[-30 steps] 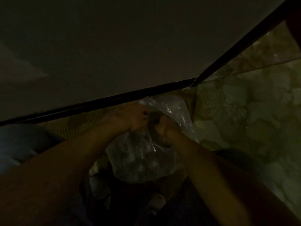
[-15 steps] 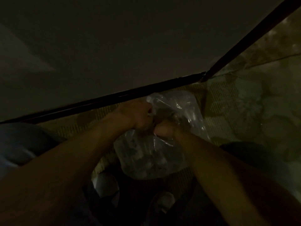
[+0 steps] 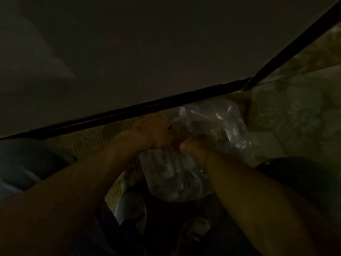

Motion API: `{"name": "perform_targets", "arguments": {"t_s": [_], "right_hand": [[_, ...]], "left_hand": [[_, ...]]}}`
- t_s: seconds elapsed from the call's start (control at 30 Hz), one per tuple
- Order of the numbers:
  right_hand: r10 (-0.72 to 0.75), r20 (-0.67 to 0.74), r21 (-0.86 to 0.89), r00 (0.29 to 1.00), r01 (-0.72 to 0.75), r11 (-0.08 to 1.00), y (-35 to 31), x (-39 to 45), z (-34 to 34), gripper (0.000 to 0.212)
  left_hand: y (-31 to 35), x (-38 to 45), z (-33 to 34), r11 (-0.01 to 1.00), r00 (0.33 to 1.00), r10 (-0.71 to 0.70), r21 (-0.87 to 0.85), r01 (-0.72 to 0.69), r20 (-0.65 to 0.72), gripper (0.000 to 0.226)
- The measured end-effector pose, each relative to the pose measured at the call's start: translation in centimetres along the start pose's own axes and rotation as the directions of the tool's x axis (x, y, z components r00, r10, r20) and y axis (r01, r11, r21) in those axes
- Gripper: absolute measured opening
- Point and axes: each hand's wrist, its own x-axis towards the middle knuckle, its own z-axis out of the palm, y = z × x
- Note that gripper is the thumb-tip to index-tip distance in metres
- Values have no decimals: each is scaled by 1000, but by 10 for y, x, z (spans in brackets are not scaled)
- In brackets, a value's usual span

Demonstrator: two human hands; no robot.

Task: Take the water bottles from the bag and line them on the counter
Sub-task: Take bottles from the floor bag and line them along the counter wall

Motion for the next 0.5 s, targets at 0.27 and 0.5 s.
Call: {"name": "perform_targets", "arguments": {"t_s": [0.27, 0.5], "right_hand": [[146, 9, 78, 989, -146, 986, 4, 9, 6, 39], [41, 97, 291, 994, -68, 954, -6, -2, -3, 38]], "left_hand": [[7, 4, -1, 1000, 1000, 7, 10, -7, 7, 45], [8, 6, 1, 999, 1000, 26, 42, -26, -2, 39]]}}
